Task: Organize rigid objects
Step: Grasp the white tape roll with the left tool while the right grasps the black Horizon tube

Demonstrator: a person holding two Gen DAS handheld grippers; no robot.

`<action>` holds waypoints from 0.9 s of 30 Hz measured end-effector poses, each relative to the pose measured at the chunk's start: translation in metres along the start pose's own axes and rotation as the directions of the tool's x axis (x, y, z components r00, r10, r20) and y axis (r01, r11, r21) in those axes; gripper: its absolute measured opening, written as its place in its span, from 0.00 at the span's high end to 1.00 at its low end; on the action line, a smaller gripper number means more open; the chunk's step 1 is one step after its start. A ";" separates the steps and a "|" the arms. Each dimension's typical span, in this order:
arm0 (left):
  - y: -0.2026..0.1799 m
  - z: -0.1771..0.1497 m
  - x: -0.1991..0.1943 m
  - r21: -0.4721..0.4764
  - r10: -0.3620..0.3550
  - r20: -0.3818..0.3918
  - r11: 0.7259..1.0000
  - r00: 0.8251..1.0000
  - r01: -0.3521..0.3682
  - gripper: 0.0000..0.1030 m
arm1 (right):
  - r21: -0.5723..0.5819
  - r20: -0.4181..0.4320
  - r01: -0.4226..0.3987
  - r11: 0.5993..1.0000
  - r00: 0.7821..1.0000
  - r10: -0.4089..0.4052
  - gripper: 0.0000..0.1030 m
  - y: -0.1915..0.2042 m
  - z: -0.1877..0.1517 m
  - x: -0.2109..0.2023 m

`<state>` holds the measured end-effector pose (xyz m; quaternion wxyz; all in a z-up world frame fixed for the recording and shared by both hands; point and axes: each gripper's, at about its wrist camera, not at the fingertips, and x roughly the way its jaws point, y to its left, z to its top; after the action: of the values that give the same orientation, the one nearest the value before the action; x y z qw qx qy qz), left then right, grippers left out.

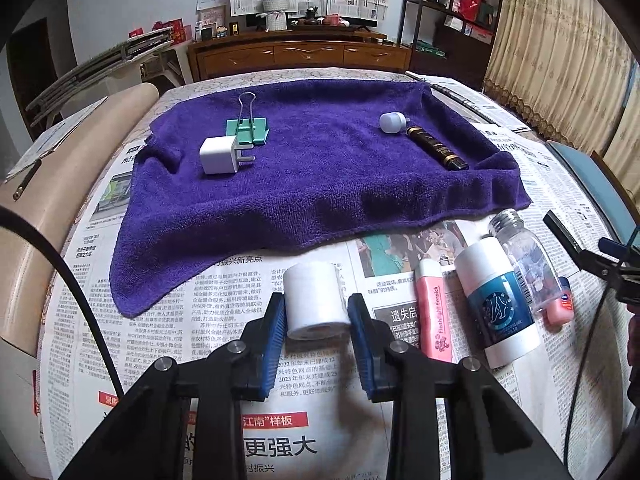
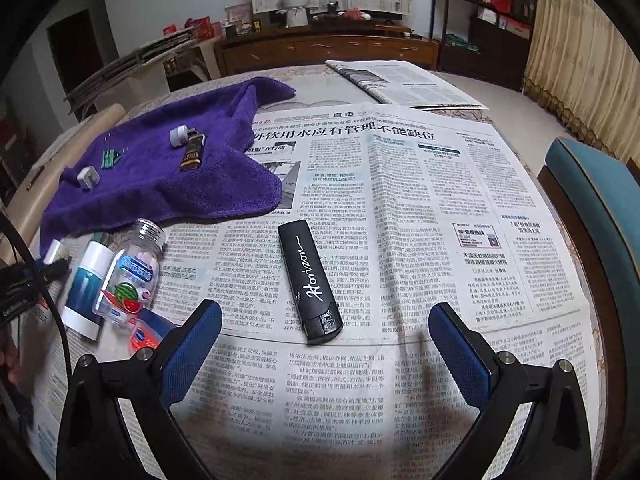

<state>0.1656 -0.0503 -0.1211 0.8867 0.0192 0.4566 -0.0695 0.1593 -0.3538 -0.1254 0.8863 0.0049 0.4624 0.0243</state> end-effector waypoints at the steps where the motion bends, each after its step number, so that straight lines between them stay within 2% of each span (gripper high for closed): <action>1: 0.000 0.001 0.000 -0.001 -0.001 0.001 1.000 1.000 0.001 0.71 | -0.010 -0.007 -0.010 1.000 1.000 0.010 0.08 0.001 0.001 0.003; 2: 0.001 0.001 0.000 -0.002 -0.002 0.002 1.000 1.000 0.002 0.71 | -0.017 -0.012 -0.019 1.000 1.000 0.019 0.11 0.001 0.001 0.007; 4: 0.002 0.002 0.000 -0.003 -0.004 0.001 1.000 1.000 0.004 0.71 | -0.021 -0.021 -0.030 0.999 0.999 0.030 0.28 0.001 0.003 0.012; 9: 0.006 0.005 0.000 -0.008 -0.003 0.004 1.000 1.000 0.003 0.71 | -0.078 0.004 -0.005 0.997 1.000 0.005 0.32 0.008 0.003 0.016; 13: 0.009 0.005 0.002 -0.014 -0.007 0.000 1.000 1.000 0.007 0.71 | -0.113 0.002 -0.021 0.993 1.000 0.022 0.47 0.014 0.007 0.017; 21: 0.011 0.005 0.001 -0.016 -0.018 0.000 1.000 1.000 0.018 0.71 | -0.103 0.004 -0.015 0.995 1.000 0.016 0.76 0.008 0.008 0.015; 27: 0.012 0.006 -0.002 -0.020 -0.024 0.004 1.000 1.000 0.024 0.71 | -0.115 0.014 0.009 0.993 1.000 -0.007 0.78 0.012 0.006 0.013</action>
<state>0.1712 -0.0384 -0.1160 0.8869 0.0047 0.4558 -0.0757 0.1712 -0.3413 -0.1326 0.8883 -0.0478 0.4543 0.0474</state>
